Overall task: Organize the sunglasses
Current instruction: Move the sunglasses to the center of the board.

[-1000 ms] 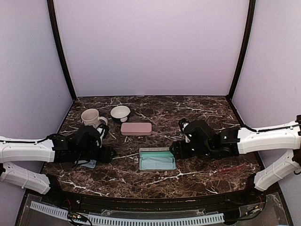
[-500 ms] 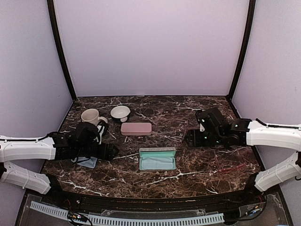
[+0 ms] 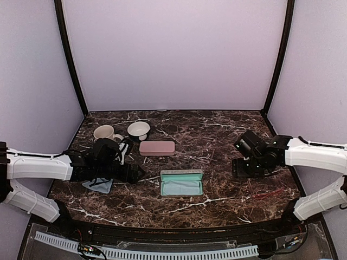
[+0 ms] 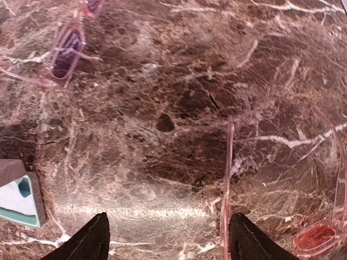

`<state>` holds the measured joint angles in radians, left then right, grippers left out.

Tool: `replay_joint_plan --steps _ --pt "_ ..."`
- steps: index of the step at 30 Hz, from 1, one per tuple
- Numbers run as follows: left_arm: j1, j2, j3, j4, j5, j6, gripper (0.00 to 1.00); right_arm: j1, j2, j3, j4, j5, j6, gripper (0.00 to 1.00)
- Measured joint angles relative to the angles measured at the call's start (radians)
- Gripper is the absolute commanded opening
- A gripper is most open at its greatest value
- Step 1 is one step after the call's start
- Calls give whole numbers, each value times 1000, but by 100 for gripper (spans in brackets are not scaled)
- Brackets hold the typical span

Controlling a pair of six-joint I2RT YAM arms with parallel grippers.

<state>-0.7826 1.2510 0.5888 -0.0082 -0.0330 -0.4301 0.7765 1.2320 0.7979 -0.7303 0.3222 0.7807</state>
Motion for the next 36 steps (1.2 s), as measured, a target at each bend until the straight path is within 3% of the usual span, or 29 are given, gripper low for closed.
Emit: replay_joint_plan --steps 12,24,36 --pt "0 19 0 51 66 8 89 -31 137 -56 -45 13 51 68" --pt "0 90 0 75 97 10 88 -39 167 -80 4 -61 25 24" --pt "0 101 26 82 137 13 88 87 253 -28 42 -85 86 12"
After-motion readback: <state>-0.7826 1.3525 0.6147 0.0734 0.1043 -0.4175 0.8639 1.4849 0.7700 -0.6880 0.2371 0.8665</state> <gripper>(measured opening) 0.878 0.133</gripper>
